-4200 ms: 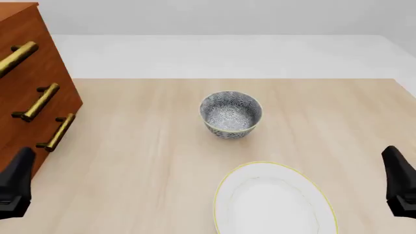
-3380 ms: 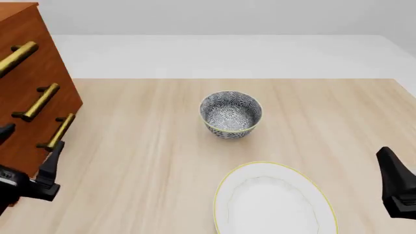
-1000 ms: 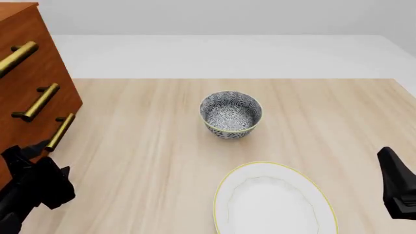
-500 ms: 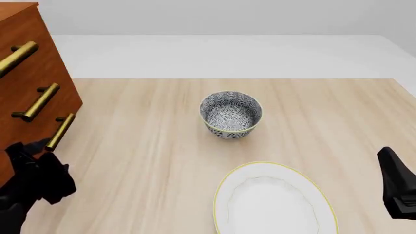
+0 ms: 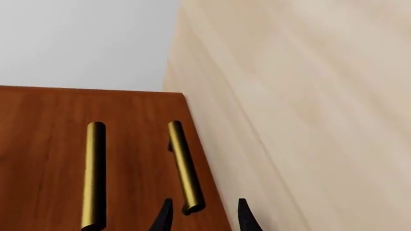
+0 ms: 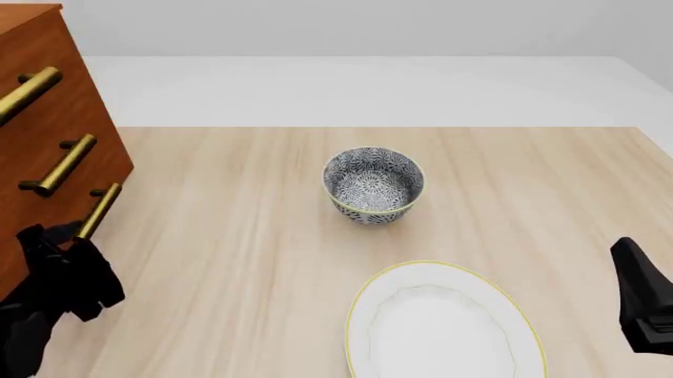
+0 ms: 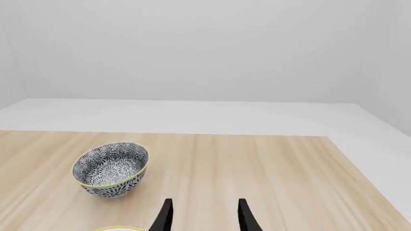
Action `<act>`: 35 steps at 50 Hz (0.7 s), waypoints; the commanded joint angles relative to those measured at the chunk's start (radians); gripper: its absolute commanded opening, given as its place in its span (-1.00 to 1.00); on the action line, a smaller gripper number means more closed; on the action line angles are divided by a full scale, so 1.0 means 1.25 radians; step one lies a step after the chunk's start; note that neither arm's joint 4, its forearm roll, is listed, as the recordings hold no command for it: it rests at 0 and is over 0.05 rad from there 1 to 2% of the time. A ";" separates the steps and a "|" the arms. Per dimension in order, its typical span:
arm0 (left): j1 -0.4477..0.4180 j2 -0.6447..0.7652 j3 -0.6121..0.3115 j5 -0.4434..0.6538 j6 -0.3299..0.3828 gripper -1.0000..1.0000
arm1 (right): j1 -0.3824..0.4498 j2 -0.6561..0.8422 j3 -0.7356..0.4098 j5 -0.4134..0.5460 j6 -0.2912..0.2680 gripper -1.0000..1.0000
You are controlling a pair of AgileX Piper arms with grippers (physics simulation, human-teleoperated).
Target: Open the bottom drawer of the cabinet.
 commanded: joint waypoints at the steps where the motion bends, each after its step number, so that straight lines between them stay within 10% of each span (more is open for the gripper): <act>1: 0.015 0.030 -0.023 0.000 0.010 1.00 | -0.001 0.004 0.000 -0.002 0.001 1.00; 35: 0.043 0.069 -0.066 0.000 0.035 1.00 | -0.004 0.005 0.000 -0.003 0.000 1.00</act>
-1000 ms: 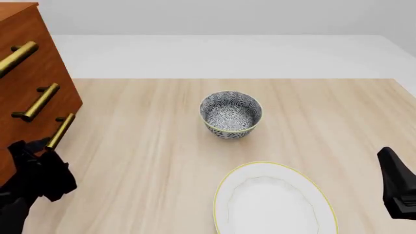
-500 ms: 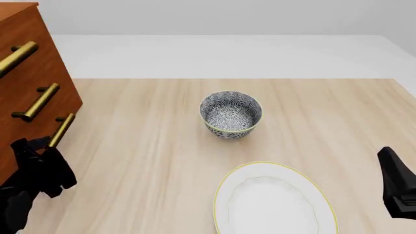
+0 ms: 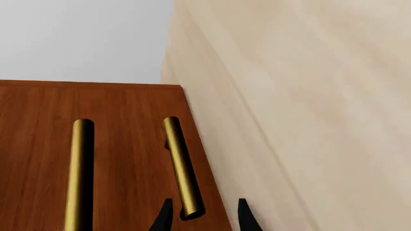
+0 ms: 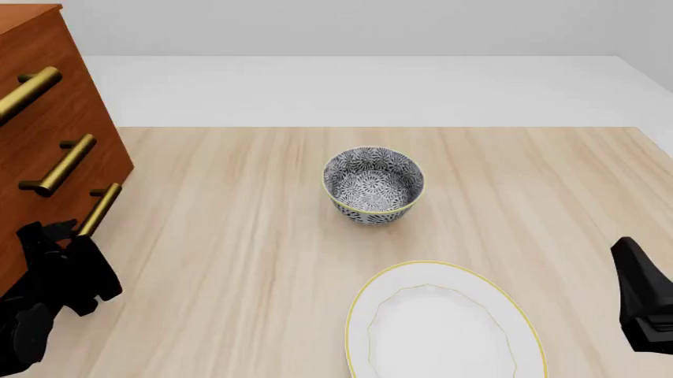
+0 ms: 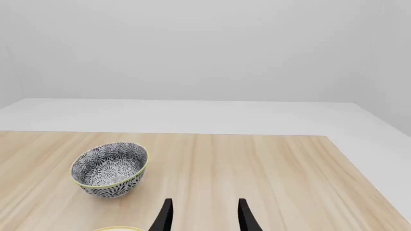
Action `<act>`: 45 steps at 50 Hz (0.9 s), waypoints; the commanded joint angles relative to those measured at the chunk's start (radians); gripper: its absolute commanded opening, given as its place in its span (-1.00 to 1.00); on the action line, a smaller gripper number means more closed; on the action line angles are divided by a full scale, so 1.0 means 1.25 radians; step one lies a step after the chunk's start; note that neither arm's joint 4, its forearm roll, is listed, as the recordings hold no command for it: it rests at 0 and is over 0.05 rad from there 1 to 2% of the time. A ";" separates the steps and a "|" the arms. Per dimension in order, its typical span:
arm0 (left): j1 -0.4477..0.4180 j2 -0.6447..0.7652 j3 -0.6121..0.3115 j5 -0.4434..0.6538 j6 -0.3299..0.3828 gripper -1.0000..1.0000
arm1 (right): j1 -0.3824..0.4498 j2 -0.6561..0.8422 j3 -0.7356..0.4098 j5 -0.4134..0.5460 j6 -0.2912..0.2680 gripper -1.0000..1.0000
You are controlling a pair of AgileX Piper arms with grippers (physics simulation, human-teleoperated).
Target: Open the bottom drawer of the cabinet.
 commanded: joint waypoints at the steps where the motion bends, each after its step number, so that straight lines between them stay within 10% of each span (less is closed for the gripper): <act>1: 0.006 0.005 -0.011 0.000 0.010 -1.00 | -0.001 0.000 0.000 0.000 0.000 1.00; 45: -0.096 -0.027 -0.025 0.000 0.030 -1.00 | 0.001 -0.006 0.000 0.001 -0.001 1.00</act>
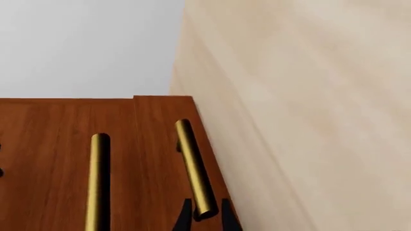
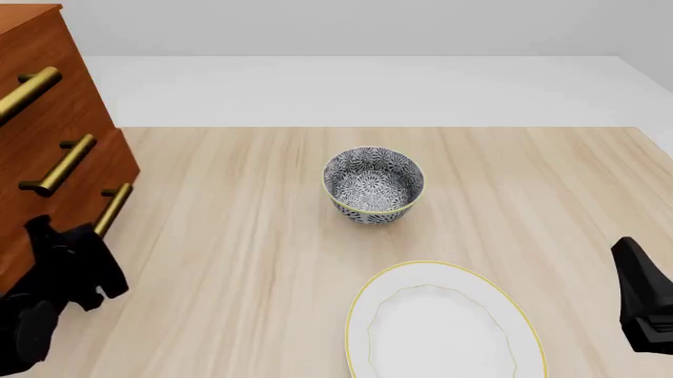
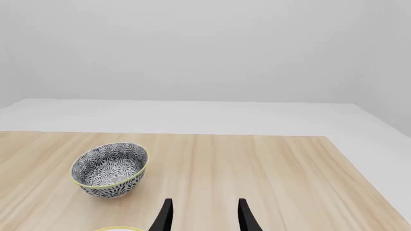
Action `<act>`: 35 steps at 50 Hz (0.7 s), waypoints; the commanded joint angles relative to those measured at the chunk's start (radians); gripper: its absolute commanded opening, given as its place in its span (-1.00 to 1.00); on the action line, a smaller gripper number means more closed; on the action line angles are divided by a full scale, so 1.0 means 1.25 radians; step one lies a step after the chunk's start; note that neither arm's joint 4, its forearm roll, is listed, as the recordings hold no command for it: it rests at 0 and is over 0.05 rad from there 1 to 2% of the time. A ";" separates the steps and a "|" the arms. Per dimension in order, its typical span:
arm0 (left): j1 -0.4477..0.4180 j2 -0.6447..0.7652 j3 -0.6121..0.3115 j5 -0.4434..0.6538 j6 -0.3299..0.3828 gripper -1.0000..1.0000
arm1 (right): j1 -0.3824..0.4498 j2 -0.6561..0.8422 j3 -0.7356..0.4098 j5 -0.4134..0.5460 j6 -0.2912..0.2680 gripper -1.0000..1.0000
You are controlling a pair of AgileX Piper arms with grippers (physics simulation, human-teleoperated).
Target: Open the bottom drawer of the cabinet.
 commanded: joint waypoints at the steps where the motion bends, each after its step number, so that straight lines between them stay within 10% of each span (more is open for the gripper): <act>1: -0.053 0.012 -0.034 -0.004 0.016 -1.00 | 0.000 -0.002 0.000 0.000 0.000 1.00; 35: -0.138 0.023 -0.098 0.021 0.038 -1.00 | 0.001 -0.003 0.000 -0.002 0.002 1.00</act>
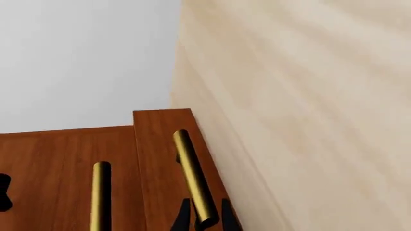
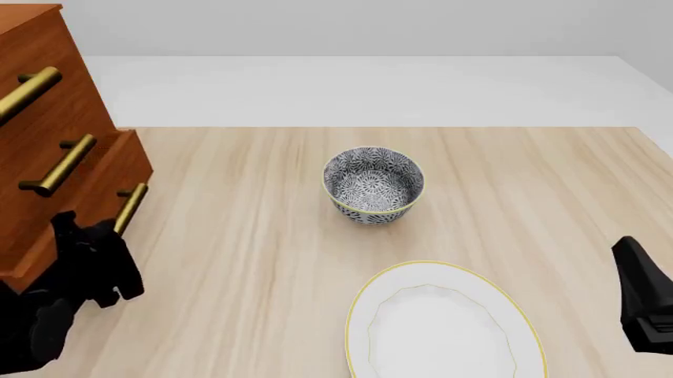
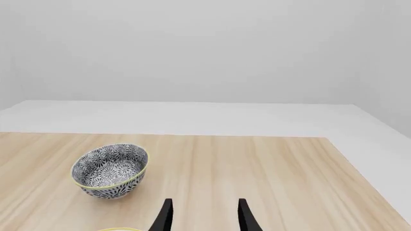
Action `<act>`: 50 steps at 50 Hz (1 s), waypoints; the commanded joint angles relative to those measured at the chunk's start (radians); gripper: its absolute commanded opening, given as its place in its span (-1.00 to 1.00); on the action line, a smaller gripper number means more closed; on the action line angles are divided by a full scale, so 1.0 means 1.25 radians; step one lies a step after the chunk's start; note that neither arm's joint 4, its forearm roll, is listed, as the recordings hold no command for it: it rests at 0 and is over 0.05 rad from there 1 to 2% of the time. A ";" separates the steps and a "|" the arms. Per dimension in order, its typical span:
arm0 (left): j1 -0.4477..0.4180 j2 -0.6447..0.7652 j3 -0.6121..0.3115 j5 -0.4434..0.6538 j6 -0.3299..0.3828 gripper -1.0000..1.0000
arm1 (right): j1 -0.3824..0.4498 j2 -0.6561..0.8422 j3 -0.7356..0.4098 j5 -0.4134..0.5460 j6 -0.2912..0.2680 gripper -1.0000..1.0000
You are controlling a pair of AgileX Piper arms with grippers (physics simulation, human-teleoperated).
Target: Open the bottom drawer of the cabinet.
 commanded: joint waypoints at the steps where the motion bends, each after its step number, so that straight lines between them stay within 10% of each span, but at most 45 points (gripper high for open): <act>1: -0.068 0.013 -0.092 0.023 0.012 -1.00 | 0.000 -0.001 0.000 0.000 0.001 1.00; 50: -0.175 -0.079 -0.122 0.114 0.022 -1.00 | -0.002 -0.002 0.000 -0.002 0.002 1.00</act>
